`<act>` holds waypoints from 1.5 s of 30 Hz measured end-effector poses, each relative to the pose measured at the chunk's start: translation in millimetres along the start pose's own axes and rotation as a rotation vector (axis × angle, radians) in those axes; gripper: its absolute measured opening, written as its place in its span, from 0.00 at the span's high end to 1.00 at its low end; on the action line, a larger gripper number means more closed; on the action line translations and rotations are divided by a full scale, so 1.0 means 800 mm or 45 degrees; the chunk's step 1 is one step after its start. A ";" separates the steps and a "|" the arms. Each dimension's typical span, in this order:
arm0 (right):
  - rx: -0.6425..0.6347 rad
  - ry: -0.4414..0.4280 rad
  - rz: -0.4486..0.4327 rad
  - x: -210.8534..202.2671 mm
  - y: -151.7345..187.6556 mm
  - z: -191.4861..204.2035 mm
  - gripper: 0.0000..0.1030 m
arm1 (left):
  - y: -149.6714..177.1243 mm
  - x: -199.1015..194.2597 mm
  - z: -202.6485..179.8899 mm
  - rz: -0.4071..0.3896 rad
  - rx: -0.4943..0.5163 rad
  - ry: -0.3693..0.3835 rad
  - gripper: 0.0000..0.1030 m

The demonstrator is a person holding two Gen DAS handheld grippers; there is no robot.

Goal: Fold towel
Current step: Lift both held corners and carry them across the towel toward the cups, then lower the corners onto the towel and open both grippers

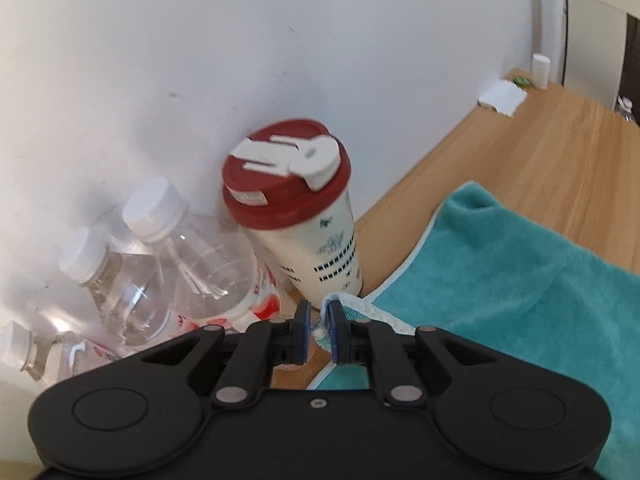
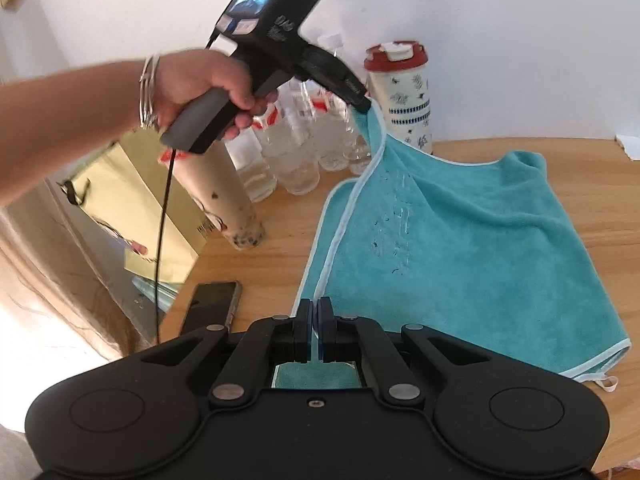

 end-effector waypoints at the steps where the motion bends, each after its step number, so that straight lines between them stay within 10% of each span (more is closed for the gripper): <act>1: 0.023 -0.007 0.003 0.005 0.003 0.003 0.98 | 0.000 0.006 -0.004 0.002 0.007 0.005 0.91; 17: -0.006 0.047 0.168 0.091 0.031 0.045 0.97 | 0.055 0.068 -0.009 0.165 0.173 -0.129 0.87; 24: -0.039 0.101 0.269 0.109 0.045 0.048 0.90 | 0.078 0.091 -0.031 0.313 0.300 -0.225 0.54; 34: 0.009 0.102 0.177 0.068 0.039 0.023 0.68 | 0.095 0.091 -0.017 0.425 0.222 -0.267 0.32; 45: 0.343 0.655 0.020 -0.035 0.027 -0.175 0.60 | 0.095 0.035 -0.021 0.258 0.036 -0.117 0.32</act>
Point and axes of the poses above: each gripper's, at about its wrist camera, not at the fingertips, and x roughly the way its jaws point, z to its left, y to its underside, the point moved 1 cm from there along x, roughly the way its jaws point, and after that the axes turned 5 degrees about -x, right-handed, at the moved point
